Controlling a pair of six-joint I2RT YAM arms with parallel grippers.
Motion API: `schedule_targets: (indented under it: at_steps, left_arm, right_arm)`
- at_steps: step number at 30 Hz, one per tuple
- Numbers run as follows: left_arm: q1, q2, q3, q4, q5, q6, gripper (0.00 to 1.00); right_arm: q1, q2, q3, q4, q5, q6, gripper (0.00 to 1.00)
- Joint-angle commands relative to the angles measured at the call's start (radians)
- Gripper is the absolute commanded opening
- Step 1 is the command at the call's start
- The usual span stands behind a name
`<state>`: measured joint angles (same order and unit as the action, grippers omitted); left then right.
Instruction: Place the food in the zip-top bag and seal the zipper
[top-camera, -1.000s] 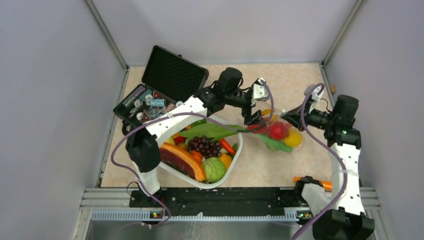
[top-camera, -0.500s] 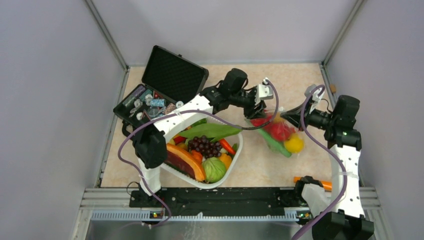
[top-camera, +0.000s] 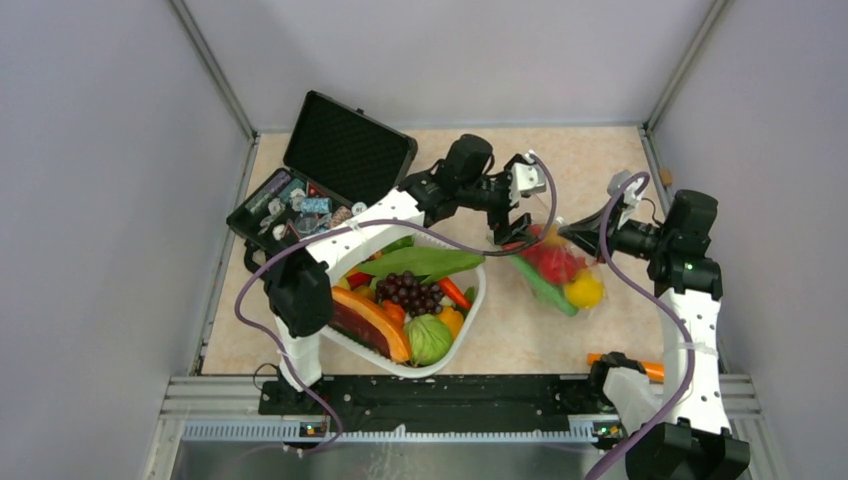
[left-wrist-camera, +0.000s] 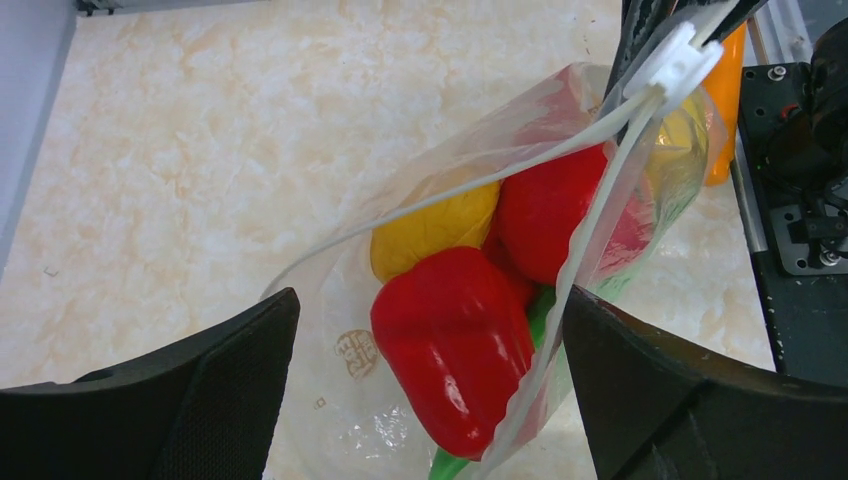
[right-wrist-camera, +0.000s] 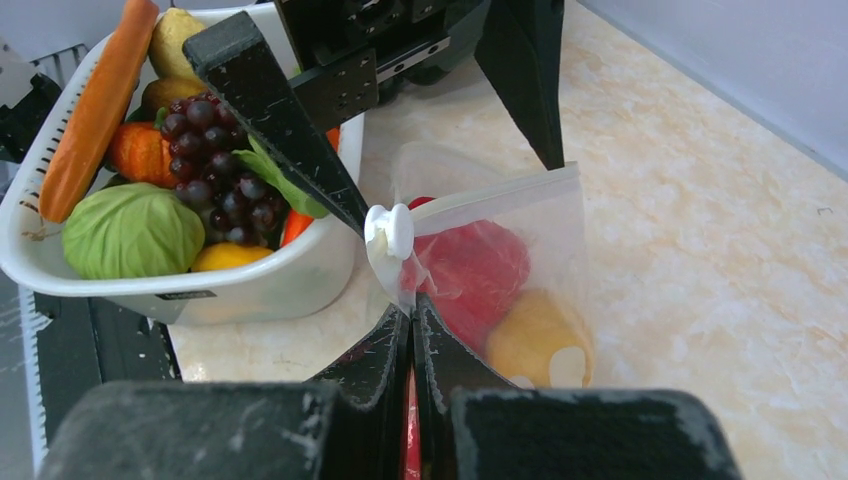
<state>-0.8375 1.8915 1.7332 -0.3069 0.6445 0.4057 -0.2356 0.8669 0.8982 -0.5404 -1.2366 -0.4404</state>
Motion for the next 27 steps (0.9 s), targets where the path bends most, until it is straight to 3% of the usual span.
schedule_targets:
  at_steps: [1, 11, 16, 27]
  left_arm:
    - [0.006, -0.090, -0.007, 0.087, 0.008, -0.002, 0.99]
    - [0.006, -0.180, -0.079, 0.047, -0.012, 0.034, 0.99]
    - [0.006, -0.255, -0.203, 0.198, 0.022, 0.046, 0.99]
    - [0.008, -0.123, -0.043, 0.052, 0.182, 0.052, 0.99]
  right_arm:
    - [0.016, -0.012, 0.023, 0.016, -0.086, -0.043, 0.00]
    - [0.016, -0.021, 0.025, 0.016, -0.093, -0.043, 0.00]
    - [0.016, -0.017, 0.028, 0.010, -0.154, -0.052, 0.00]
    - [0.018, -0.041, 0.025, -0.003, -0.222, -0.067, 0.00]
